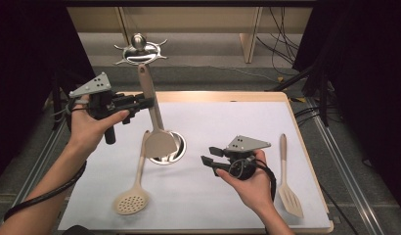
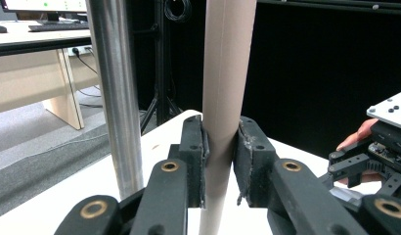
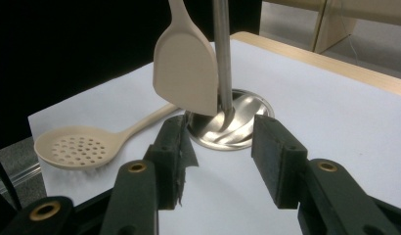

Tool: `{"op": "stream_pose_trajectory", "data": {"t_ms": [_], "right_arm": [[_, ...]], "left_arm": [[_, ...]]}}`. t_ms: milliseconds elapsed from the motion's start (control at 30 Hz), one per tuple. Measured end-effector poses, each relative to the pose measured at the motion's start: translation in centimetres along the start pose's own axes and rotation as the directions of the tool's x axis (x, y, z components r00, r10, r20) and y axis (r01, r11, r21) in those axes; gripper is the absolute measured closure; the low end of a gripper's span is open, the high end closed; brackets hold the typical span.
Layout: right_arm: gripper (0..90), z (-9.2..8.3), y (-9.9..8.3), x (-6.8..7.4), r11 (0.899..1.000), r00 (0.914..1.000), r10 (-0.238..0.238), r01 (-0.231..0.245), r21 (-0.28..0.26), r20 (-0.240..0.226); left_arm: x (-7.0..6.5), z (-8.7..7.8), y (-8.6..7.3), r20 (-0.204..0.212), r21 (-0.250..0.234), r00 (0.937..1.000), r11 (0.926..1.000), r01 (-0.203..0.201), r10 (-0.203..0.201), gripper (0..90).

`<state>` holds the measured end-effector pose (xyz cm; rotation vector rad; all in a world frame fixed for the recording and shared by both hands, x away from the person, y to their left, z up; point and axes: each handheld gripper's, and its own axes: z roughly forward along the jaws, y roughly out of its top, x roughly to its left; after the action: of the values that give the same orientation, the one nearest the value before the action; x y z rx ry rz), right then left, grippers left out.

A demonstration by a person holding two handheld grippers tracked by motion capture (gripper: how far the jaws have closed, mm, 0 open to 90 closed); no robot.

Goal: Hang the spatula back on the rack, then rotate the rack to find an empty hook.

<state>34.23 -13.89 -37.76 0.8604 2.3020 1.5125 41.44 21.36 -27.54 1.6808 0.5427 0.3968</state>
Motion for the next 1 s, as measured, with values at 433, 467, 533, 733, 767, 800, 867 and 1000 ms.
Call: {"op": "stream_pose_trajectory", "data": {"t_ms": [433, 467, 533, 733, 767, 800, 867, 1000], "right_arm": [[50.7, -0.8, -0.4, -1.3, 0.994, 0.9943, 0.092, -0.095, 0.055, 0.055], [50.6, -0.9, -0.3, -1.7, 0.995, 0.9946, 0.088, -0.091, 0.044, 0.055], [50.7, -1.1, -0.2, -1.7, 0.991, 0.9905, 0.121, -0.124, 0.050, 0.066], [50.8, -1.3, -0.2, -2.3, 0.992, 0.9876, 0.126, -0.128, 0.022, 0.095], [50.8, -1.4, -0.2, -2.5, 0.992, 0.9884, 0.119, -0.122, 0.026, 0.094], [50.8, -1.4, -0.2, -2.5, 0.992, 0.9884, 0.119, -0.122, 0.026, 0.094], [50.8, -1.7, -0.3, -2.6, 0.991, 0.9874, 0.129, -0.132, 0.036, 0.092], [50.8, -2.2, -0.4, -2.6, 0.990, 0.9863, 0.137, -0.139, 0.012, 0.091]], "left_arm": [[-1.0, -2.8, -2.2, -0.101, -0.028, 0.9938, 0.9986, 0.044, -0.047, 41.1], [-0.9, -3.2, -2.3, -0.106, -0.031, 0.9932, 0.9985, 0.046, -0.049, 42.8], [-0.8, -3.3, -2.4, -0.108, -0.041, 0.9926, 0.9979, 0.050, -0.054, 45.8], [-0.5, -4.2, -1.7, -0.187, -0.041, 0.9811, 0.9982, 0.044, -0.051, 58.9], [-0.3, -4.2, -1.6, -0.202, -0.043, 0.9791, 0.9989, 0.019, -0.027, 62.2], [-0.3, -4.2, -1.6, -0.202, -0.043, 0.9791, 0.9989, 0.019, -0.027, 67.0], [-0.4, -4.1, -1.4, -0.226, -0.037, 0.9740, 0.9993, 0.006, -0.014, 74.7], [-0.3, -4.0, -0.7, -0.246, -0.064, 0.9690, 0.9979, 0.012, -0.028, 81.3]]}}
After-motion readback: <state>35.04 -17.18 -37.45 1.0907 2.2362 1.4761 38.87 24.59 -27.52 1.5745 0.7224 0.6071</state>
